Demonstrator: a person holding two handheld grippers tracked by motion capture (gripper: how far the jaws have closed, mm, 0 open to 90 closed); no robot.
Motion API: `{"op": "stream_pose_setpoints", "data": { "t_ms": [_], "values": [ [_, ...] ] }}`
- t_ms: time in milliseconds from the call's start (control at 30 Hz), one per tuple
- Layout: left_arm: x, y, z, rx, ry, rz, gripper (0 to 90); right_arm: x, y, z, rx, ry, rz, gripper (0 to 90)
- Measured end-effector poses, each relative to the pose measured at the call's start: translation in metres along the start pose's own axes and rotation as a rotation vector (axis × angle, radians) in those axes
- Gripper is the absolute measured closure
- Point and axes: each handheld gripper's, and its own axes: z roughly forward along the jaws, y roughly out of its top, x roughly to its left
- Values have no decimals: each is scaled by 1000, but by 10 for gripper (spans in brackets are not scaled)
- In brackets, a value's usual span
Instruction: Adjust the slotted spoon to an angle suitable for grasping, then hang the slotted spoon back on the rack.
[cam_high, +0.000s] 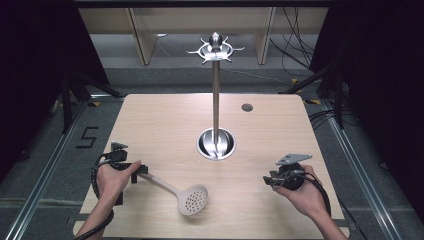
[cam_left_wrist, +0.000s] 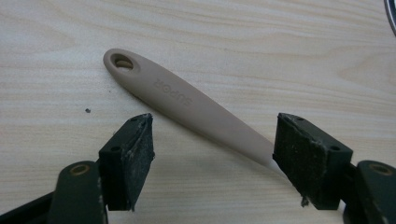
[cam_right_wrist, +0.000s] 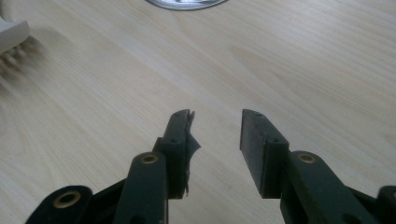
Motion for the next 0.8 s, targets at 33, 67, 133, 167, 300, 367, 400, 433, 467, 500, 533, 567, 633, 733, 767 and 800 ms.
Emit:
{"op": "stream_pose_setpoints", "data": {
  "t_ms": [33, 67, 133, 167, 300, 367, 400, 433, 467, 500, 533, 567, 633, 733, 767, 800],
  "values": [
    [0, 1, 2, 1, 9, 2, 277, 0, 0, 0, 2, 2, -7, 634],
    [2, 2, 3, 6, 18, 14, 277, 0, 0, 0, 3, 3, -6, 633],
    [2, 5, 6, 13, 13, 3, 277, -1, -1, 0, 3, 2, -2, 631],
    [2, 5, 6, 7, 23, -1, 276, -2, -1, 1, -6, -2, -17, 630],
    [1, 9, 8, 28, 29, 3, 271, -3, -2, 0, -4, -5, -11, 628],
    [0, 9, 9, 28, 41, 4, 271, -4, -3, -1, -10, -3, -8, 626],
    [0, 9, 10, 28, 37, -4, 270, -5, -4, -1, -11, -8, -13, 626],
    [0, 9, 10, 28, 37, -4, 269, -5, -4, -1, -11, -8, -13, 626],
    [1, 9, 11, 26, 41, -2, 269, -4, -4, -1, -7, -4, 0, 626],
    [2, 10, 12, 27, 41, -5, 266, -3, -4, -2, -2, -2, 12, 624],
    [3, 10, 13, 26, 45, -8, 266, -3, -4, -2, -2, -2, 12, 624],
    [5, 10, 14, 37, 48, -11, 260, -3, -4, -3, 3, 0, 10, 624],
    [6, 9, 15, 31, 55, -22, 258, -3, -4, -2, -18, 1, 0, 622],
    [6, 11, 17, 32, 56, -44, 258, -2, -3, -2, -3, 4, 4, 621],
    [6, 12, 17, 44, 54, -38, 259, -2, -3, -2, -4, 7, -3, 620],
    [6, 12, 17, 44, 54, -38, 259, -2, -3, -2, -4, 7, -3, 620]
  ]
}}
